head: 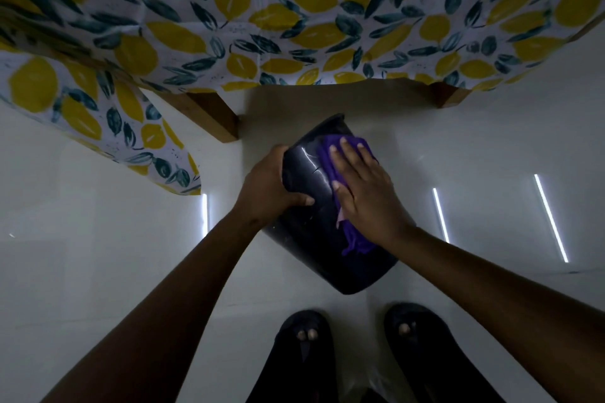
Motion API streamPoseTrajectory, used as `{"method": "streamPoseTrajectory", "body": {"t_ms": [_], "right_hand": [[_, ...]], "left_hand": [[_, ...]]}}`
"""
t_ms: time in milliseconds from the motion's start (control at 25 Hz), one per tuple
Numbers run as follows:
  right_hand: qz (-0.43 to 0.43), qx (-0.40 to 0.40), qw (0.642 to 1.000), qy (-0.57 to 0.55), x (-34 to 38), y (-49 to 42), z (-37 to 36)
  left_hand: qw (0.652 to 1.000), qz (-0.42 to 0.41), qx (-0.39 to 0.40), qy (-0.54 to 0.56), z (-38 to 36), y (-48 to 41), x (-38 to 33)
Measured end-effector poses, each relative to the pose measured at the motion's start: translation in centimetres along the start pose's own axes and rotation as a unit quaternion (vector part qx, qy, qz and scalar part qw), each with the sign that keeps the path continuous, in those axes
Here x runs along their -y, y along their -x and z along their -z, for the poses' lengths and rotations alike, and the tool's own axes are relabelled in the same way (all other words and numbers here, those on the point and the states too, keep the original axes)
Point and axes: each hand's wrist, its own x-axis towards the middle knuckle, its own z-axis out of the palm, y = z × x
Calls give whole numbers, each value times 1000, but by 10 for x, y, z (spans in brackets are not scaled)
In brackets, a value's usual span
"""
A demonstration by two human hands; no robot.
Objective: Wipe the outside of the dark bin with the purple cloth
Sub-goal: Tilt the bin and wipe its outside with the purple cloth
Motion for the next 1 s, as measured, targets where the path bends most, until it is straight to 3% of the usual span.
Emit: {"method": "streamPoseTrajectory", "body": {"t_ms": [80, 160, 320, 400, 560, 640, 720, 840, 1000], "right_hand": [[-116, -7, 988, -103, -20, -1, 3], [-153, 10, 983, -106, -25, 27, 1], [47, 17, 998, 39, 7, 52, -6], [71, 16, 997, 39, 12, 16, -6], [-139, 28, 972, -188, -23, -18, -6], [-137, 45, 979, -145, -22, 17, -9], [-58, 46, 996, -45, 2, 52, -9], [56, 5, 995, 87, 14, 48, -9], [39, -12, 994, 103, -4, 11, 11]], "left_hand": [[1000, 26, 2, 12, 1, 5, 8], [999, 36, 4, 21, 4, 9, 14], [999, 31, 21, 29, 5, 14, 19], [998, 39, 16, 36, 7, 18, 22], [997, 66, -4, 46, 9, 31, 26], [995, 79, -1, 60, 11, 34, 29], [995, 76, 10, 67, 12, 32, 29], [995, 47, 25, 81, 11, 22, 17], [991, 32, 26, 129, 9, 1, 3]]}}
